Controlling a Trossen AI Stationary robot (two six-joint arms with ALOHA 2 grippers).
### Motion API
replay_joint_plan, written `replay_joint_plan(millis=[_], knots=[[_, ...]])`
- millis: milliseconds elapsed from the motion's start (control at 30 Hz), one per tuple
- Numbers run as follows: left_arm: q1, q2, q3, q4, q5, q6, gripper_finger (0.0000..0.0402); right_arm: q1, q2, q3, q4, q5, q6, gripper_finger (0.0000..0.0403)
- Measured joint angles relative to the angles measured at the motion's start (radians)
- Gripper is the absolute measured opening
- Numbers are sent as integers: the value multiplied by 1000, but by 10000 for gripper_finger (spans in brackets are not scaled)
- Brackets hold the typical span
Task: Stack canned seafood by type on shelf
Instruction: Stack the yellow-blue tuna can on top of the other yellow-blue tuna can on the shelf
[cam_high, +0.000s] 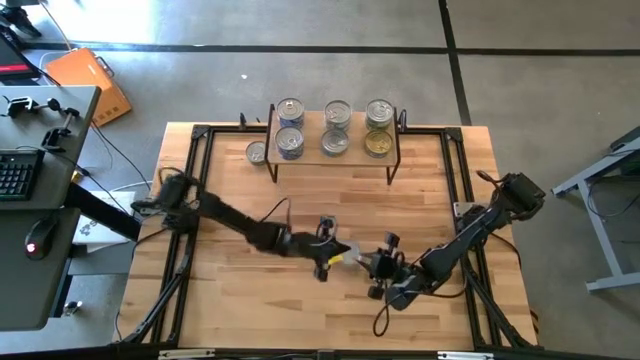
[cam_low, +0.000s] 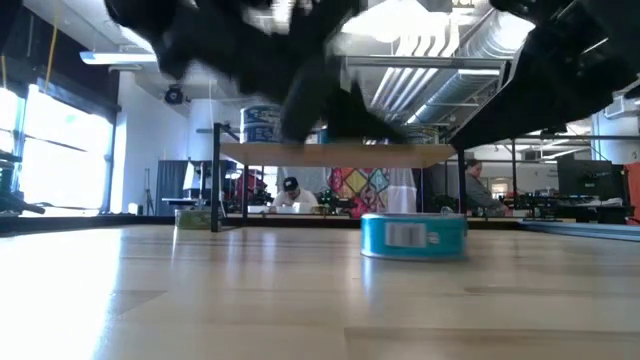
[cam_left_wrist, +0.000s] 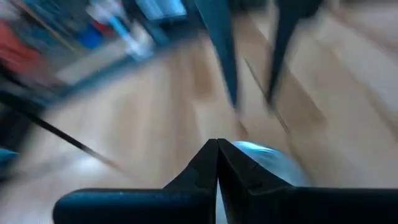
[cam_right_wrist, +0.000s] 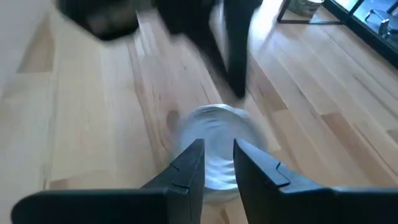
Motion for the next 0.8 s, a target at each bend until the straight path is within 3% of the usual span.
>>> replay_joint_plan(millis=[133,300,400,500,667,800], knots=[[-59,-64,0,-33,-142,45,0,-14,0,-7,1,-52,0,77],[-79,-118,1,-99,-154,35,0,-34,0,-7,109,-240,-206,111],[-64,-111,-2,-152,-38,13,0,-34,1,-6,166,-355,-411,150],[-31,-96,-1,-146,119,-15,0,-22,27,-6,161,-366,-517,181],[42,-25,-1,-82,260,-35,0,-23,96,-6,170,-355,-535,194],[96,46,0,-21,380,-39,0,-26,153,-7,190,-289,-500,195]])
